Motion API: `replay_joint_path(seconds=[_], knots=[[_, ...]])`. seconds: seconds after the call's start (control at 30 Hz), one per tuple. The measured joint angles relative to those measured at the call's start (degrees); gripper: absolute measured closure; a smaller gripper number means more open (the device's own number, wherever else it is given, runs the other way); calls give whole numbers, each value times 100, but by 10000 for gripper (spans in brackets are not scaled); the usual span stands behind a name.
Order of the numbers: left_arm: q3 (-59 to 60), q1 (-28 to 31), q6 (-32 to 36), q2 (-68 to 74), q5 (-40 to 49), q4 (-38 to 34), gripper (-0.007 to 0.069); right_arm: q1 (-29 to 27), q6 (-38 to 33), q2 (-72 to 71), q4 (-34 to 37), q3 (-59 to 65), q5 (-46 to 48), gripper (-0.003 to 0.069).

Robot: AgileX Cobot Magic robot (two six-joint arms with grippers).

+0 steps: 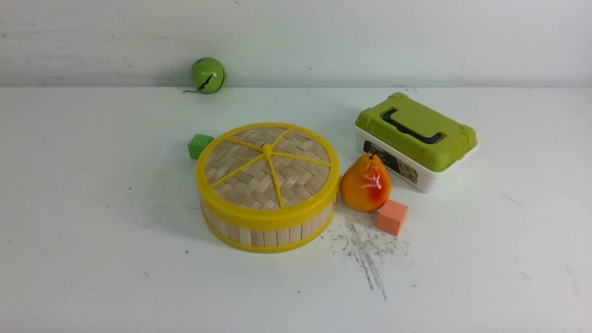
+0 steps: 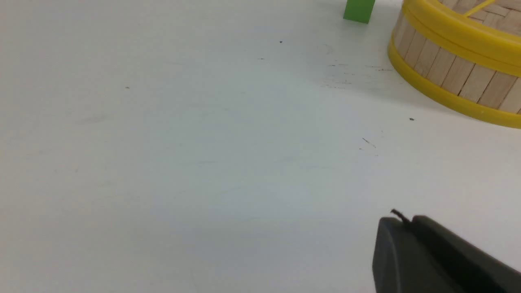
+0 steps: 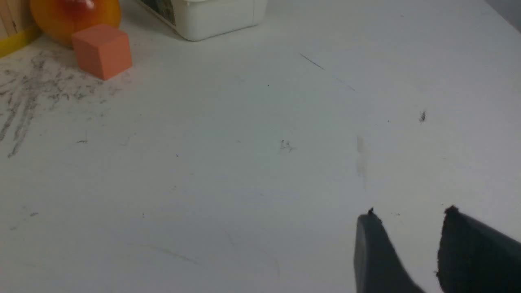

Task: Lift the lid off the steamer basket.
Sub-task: Use the left arm to lift the lid of the steamer

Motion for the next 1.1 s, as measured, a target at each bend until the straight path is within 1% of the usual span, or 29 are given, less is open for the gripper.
replay_joint_path(seconds=[1.1], knots=[[0, 0, 0, 0, 0, 0, 587, 0, 0, 0, 0, 0, 0, 419]])
